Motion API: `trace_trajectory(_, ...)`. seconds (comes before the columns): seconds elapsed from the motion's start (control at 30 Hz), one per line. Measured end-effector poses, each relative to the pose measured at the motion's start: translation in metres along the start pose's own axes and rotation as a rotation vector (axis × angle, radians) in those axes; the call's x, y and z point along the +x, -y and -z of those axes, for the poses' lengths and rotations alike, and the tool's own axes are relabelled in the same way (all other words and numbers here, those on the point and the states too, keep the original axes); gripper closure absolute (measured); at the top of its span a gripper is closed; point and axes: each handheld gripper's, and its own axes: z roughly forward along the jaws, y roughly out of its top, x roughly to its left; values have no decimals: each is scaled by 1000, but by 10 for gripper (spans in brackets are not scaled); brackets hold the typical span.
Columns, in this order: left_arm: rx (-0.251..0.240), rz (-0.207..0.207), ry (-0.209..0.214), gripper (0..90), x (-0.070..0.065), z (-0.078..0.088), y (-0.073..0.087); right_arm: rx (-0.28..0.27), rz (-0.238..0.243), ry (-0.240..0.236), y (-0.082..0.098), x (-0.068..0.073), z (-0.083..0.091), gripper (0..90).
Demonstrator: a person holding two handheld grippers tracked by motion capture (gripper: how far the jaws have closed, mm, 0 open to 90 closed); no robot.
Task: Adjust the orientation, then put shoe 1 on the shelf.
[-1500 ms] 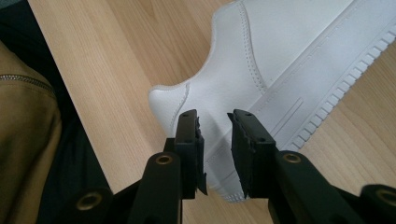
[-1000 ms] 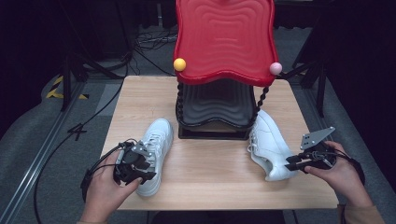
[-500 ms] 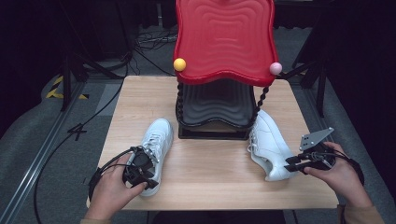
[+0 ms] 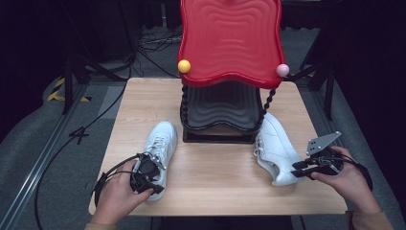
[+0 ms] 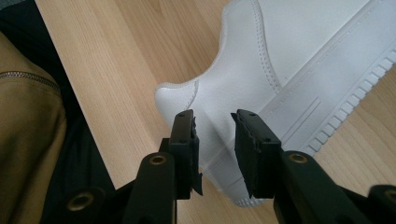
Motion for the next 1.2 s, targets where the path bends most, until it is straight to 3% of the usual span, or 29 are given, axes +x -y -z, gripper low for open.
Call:
trace_trajectory(0.23,-56,30,-36,779,-3,4,-8,-7,-2,-2,2,0,1,682)
trace_trajectory(0.63,-123,96,-32,772,2,17,-17,-11,-21,7,8,0,4,681)
trace_trajectory(0.83,-99,116,-58,768,7,30,-21,-4,-29,11,12,0,5,681)
trace_trajectory(1.2,-110,120,-88,766,12,64,-34,-6,-41,15,16,2,7,683)
